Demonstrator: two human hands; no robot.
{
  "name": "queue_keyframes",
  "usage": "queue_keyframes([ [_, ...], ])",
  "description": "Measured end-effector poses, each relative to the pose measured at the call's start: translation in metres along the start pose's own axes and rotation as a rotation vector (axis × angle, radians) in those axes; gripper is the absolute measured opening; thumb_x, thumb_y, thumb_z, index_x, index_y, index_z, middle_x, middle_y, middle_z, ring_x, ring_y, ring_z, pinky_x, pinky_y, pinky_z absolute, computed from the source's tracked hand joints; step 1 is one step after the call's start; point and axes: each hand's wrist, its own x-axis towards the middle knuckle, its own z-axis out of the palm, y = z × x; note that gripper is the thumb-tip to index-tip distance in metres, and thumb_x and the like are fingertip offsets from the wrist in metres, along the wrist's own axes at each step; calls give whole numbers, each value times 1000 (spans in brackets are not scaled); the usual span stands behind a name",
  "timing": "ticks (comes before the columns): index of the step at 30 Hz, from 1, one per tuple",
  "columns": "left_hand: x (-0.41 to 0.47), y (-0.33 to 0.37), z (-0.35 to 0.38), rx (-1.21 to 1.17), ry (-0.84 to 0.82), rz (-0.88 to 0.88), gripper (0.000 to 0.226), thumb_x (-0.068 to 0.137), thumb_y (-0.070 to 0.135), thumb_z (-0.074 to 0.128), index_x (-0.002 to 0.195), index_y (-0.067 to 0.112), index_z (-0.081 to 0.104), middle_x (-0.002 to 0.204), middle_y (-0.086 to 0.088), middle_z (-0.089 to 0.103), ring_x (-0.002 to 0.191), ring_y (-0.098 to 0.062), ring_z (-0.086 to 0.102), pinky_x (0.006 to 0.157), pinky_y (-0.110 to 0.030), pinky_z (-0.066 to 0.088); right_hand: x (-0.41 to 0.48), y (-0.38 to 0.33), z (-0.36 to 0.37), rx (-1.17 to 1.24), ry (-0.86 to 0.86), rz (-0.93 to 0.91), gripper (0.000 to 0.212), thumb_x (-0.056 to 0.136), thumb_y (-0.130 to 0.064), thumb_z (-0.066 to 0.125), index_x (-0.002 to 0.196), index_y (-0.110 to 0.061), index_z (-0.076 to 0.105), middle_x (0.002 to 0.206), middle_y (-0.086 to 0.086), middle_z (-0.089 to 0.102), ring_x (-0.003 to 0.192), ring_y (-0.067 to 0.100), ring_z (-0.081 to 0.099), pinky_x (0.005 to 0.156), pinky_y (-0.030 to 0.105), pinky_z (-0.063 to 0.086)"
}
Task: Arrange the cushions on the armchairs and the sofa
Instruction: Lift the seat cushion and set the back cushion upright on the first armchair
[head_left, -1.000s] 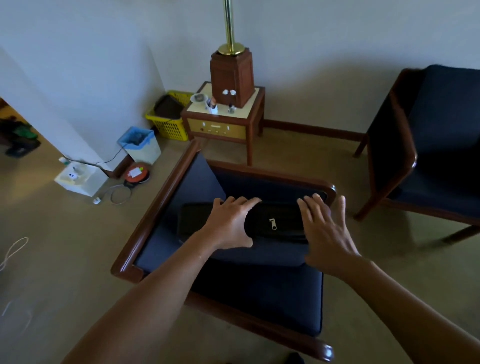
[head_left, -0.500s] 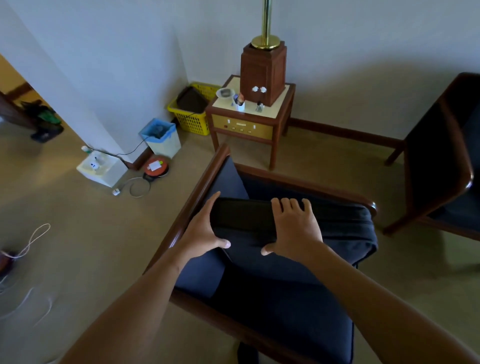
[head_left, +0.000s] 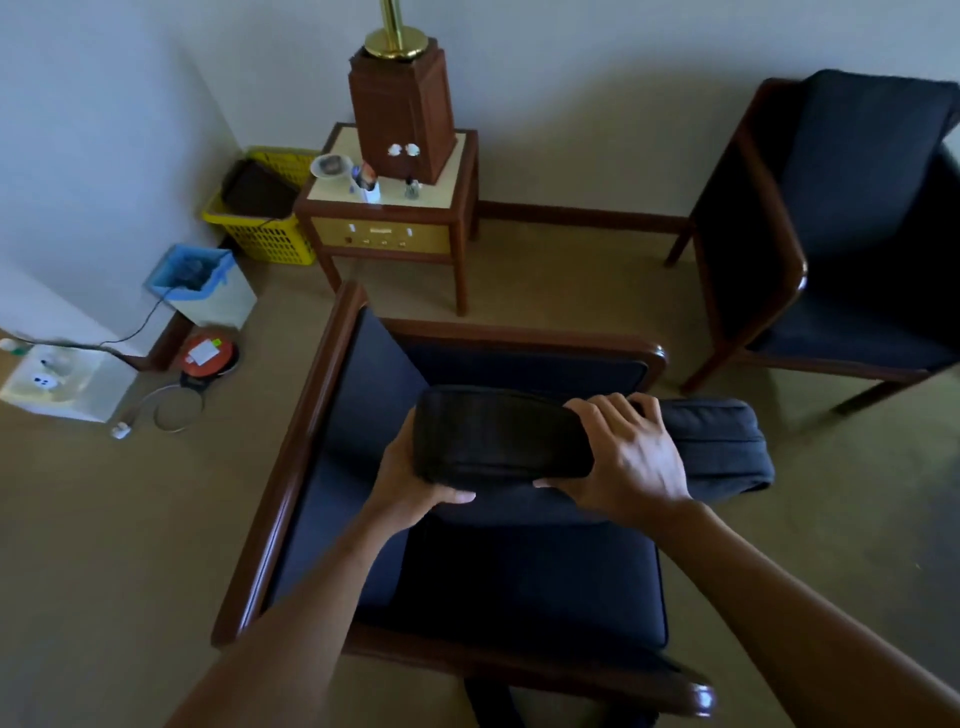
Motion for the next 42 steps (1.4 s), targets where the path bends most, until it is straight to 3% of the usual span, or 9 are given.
queue_keyframes([
  [6, -1, 113, 33, 128, 3, 305, 83, 39, 29, 104, 110, 23, 61, 105, 7, 73, 99, -14, 71, 83, -34, 59, -44, 70, -40, 258, 100, 262, 88, 60, -70, 82, 124, -15, 57, 111, -3, 64, 100, 16, 57, 92, 41, 46],
  [12, -7, 161, 121, 629, -71, 492, 78, 55, 52, 92, 119, 21, 62, 110, 6, 64, 98, -17, 60, 86, -34, 49, -103, 151, -19, 579, -235, 439, 95, 58, -60, 88, 134, -35, 36, 119, -11, 57, 102, 7, 60, 79, 34, 55],
  [16, 5, 121, 202, 878, -160, 370, 65, 61, 48, 86, 115, 19, 63, 107, 2, 62, 98, -26, 62, 88, -43, 52, -137, 182, 24, 670, -589, 443, 96, 79, -38, 83, 150, -43, 18, 130, -10, 53, 109, 5, 58, 91, 36, 55],
  [18, 10, 101, 236, 931, -174, 345, 74, 61, 49, 83, 126, 18, 65, 115, -2, 62, 103, -31, 62, 92, -46, 50, -152, 191, 37, 723, -615, 537, 100, 84, -21, 75, 157, -33, 9, 135, -1, 53, 113, 13, 60, 92, 36, 54],
  [24, 0, 64, 265, 785, -91, 331, 104, 76, 73, 71, 163, 27, 38, 139, -5, 48, 133, -29, 44, 124, -53, 23, -171, 197, 34, 1229, -435, 647, 103, 76, -48, 74, 157, -47, 10, 151, -15, 42, 135, 6, 45, 106, 38, 45],
  [28, -18, 36, 230, 656, 46, 101, 77, 100, 74, 31, 166, 35, 34, 160, -3, 42, 160, -27, 20, 130, -61, -6, -163, 172, 48, 1142, -183, 870, 89, 82, -74, 64, 156, -44, 25, 158, -6, 41, 143, 15, 42, 117, 49, 39],
  [36, -25, -30, 119, 683, 383, -459, 73, 103, 76, 22, 165, 39, 29, 179, -13, 8, 164, -43, 3, 123, -76, 3, -137, 134, 57, 928, 267, 1112, 44, 96, -41, 64, 135, -24, 56, 117, -3, 64, 104, 12, 60, 99, 38, 52],
  [39, -19, -54, 90, 555, 491, -520, 76, 101, 77, 25, 166, 38, 25, 173, -21, 23, 155, -49, 23, 119, -71, 24, -127, 130, 61, 929, 358, 1147, 36, 96, -37, 65, 129, -23, 60, 102, -13, 63, 90, -3, 60, 85, 26, 51],
  [42, -13, -78, 72, 251, 622, -432, 79, 99, 71, 53, 163, 26, 39, 157, -17, 51, 140, -41, 50, 112, -52, 45, -118, 127, 68, 942, 452, 1191, 32, 93, -37, 67, 121, -23, 65, 98, -12, 65, 82, -12, 59, 76, 15, 49],
])
